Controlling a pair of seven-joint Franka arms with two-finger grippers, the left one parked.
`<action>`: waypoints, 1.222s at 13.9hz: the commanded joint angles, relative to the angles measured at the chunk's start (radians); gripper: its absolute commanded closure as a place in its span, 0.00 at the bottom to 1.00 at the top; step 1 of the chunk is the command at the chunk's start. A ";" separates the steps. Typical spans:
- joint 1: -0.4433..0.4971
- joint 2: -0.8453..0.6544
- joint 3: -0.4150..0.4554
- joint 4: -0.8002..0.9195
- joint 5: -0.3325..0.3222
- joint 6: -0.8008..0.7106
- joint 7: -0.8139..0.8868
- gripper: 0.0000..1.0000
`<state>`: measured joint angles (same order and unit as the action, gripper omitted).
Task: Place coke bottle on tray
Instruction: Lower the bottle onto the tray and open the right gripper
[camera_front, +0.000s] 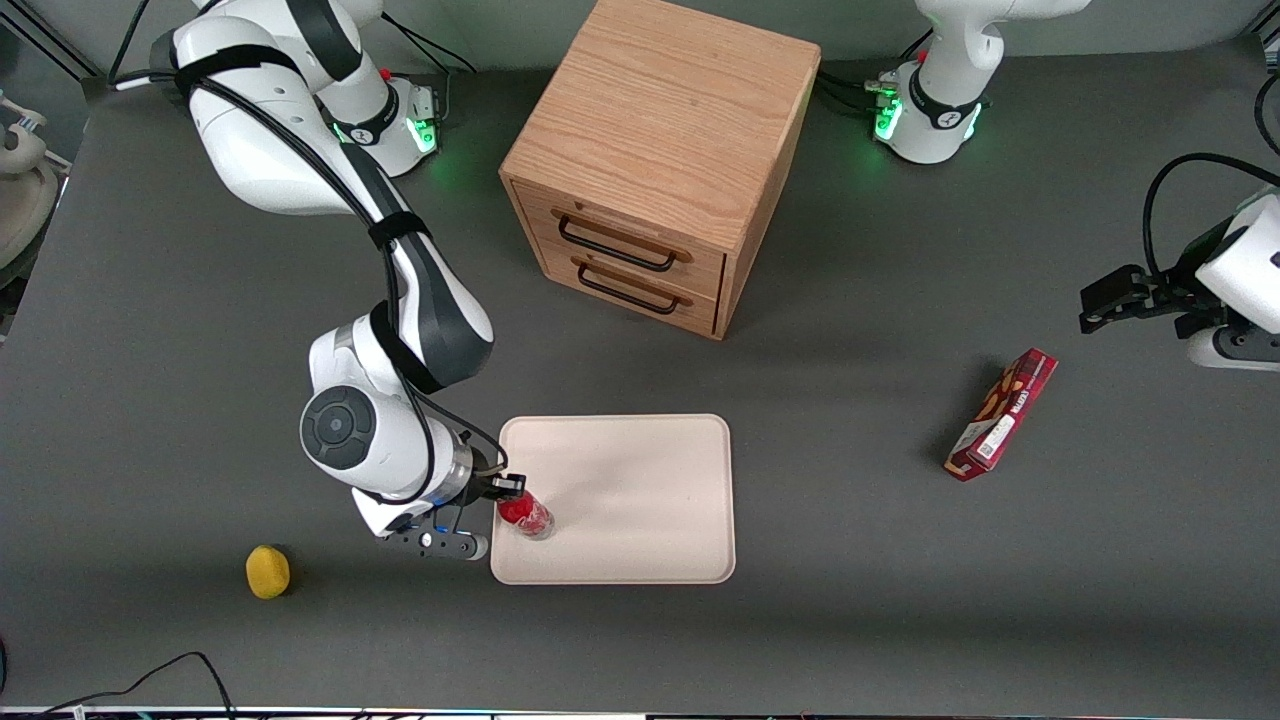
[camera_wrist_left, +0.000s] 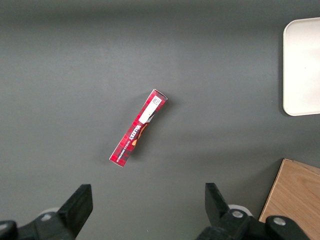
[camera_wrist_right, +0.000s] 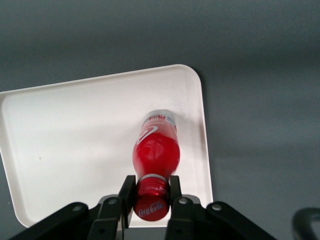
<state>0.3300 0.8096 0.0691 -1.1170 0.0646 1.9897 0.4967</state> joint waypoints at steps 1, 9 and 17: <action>0.004 0.023 -0.009 0.039 0.012 0.000 0.000 1.00; 0.012 0.022 -0.028 0.040 -0.016 -0.002 0.000 1.00; 0.010 0.022 -0.028 0.039 -0.012 0.000 0.002 0.00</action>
<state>0.3316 0.8153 0.0467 -1.1095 0.0621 1.9897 0.4961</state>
